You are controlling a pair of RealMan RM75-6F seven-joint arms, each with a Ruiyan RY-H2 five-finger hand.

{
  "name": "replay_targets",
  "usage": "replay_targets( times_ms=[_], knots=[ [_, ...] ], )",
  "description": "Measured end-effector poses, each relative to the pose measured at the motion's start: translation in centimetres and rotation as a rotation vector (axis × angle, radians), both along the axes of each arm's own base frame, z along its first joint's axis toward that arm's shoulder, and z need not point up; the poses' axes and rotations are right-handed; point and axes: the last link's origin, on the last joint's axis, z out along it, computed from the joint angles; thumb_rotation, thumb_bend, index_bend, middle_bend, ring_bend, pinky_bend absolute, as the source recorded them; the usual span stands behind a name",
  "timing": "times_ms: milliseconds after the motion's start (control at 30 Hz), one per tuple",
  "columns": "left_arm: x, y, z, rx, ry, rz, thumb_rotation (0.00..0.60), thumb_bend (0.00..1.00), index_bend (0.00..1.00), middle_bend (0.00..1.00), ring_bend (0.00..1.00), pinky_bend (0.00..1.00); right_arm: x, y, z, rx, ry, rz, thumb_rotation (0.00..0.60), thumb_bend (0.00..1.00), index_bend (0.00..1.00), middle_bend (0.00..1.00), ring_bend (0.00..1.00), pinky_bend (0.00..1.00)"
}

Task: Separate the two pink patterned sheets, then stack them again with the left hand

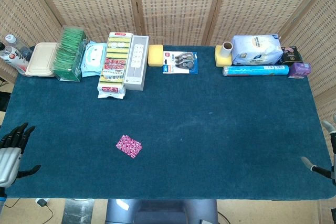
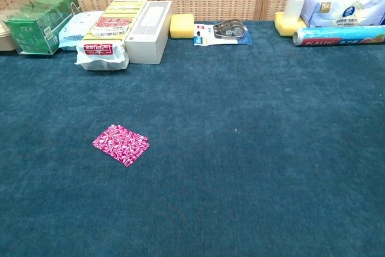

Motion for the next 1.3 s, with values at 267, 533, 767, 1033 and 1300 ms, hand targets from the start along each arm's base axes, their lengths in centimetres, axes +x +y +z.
replay_targets(
  times_ms=[267, 533, 767, 1033, 1300],
  knots=[
    [0.2, 0.1, -1.1, -0.043, 0.006, -0.026, 0.600, 0.11, 0.00, 0.00, 0.00, 0.10, -0.1, 0.0, 0.0, 0.005, -0.003, -0.010, 0.600, 0.00, 0.11, 0.00, 0.00, 0.07],
    [3.5, 3.5, -6.2, -0.238, -0.051, -0.166, 0.600, 0.11, 0.00, 0.00, 0.00, 0.10, -0.2, 0.2, 0.4, 0.005, -0.044, -0.008, 0.600, 0.00, 0.11, 0.00, 0.00, 0.07],
    [7.7, 7.5, -11.7, -0.305, -0.079, -0.274, 0.600, 0.11, 0.00, 0.00, 0.00, 0.10, -0.4, 0.0, 0.3, 0.023, -0.058, -0.013, 0.600, 0.00, 0.11, 0.00, 0.00, 0.06],
    [11.1, 10.8, -15.8, -0.331, -0.037, -0.287, 0.600, 0.11, 0.00, 0.00, 0.00, 0.10, -0.6, -0.1, 0.6, 0.028, -0.084, -0.017, 0.600, 0.00, 0.11, 0.00, 0.00, 0.05],
    [13.6, 11.7, -18.2, -0.388, 0.010, -0.301, 0.600, 0.11, 0.00, 0.00, 0.00, 0.10, -0.9, -0.2, 1.2, 0.021, -0.118, -0.019, 0.600, 0.00, 0.11, 0.00, 0.00, 0.05]
  ],
)
